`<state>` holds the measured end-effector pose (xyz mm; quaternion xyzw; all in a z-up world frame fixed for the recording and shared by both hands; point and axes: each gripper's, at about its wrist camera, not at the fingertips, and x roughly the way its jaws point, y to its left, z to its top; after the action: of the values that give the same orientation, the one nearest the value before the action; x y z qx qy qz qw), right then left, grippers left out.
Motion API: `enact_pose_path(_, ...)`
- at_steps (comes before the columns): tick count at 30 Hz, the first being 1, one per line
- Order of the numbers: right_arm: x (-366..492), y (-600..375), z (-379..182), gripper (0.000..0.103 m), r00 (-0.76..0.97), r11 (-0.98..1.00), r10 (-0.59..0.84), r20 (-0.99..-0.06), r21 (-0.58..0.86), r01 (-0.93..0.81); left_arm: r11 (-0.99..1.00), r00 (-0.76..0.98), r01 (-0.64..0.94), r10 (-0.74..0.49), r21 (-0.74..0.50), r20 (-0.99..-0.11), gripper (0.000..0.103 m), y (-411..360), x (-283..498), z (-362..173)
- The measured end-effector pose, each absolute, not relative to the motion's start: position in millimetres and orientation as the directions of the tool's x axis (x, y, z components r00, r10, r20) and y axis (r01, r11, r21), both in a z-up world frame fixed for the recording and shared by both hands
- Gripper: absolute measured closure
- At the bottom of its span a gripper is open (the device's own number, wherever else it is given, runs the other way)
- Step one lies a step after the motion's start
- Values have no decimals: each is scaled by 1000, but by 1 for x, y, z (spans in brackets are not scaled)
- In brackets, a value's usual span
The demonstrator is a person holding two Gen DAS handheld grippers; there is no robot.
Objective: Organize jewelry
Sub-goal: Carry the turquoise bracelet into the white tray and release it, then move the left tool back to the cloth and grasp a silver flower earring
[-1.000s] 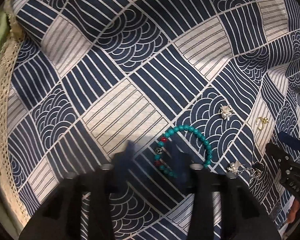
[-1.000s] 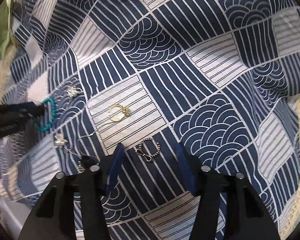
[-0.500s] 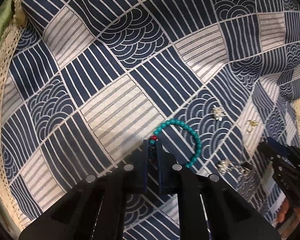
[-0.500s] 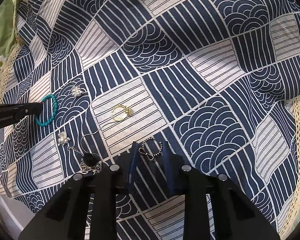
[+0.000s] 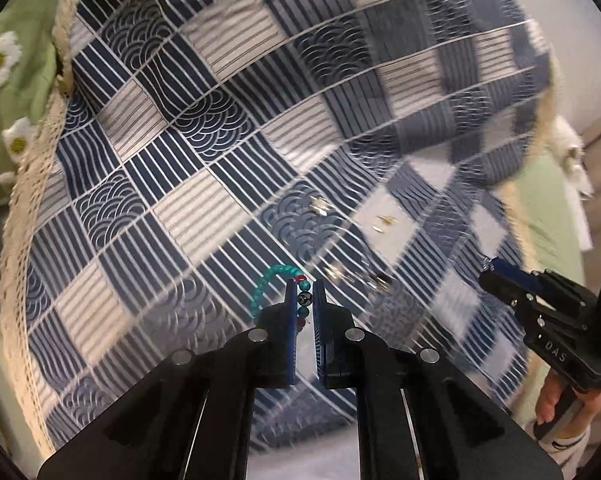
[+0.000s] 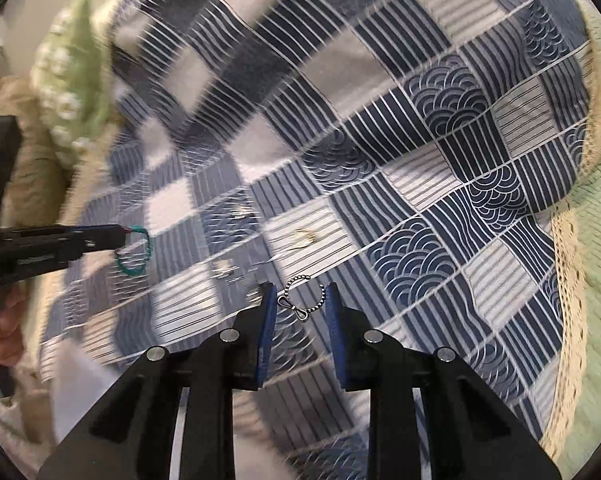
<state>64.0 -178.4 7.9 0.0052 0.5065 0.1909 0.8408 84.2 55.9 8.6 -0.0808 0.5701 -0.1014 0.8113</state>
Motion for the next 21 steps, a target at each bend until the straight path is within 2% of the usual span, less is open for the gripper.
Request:
enact_pose_path(5,1,-161,36,78,412,880,391,-823,202,-430,951,372,170,-305,-259,-877,96,35,33,46)
enact_pose_path(10,-43,-146,17,78,376,860,346,-860,130,-494,949,404,225,-299,-223,-865,96,31,-22,53)
enact_pose_path(15,-62,-133,-32,78,279,852,292,-915,117,-510,913,267,286,-366,-289,-892,96,25,-63,3)
enact_pose_path(21,-74,-112,-76,78,245,845,184,-952,26,-534,931,188,288,-283,-223,-941,96,22,-75,-48)
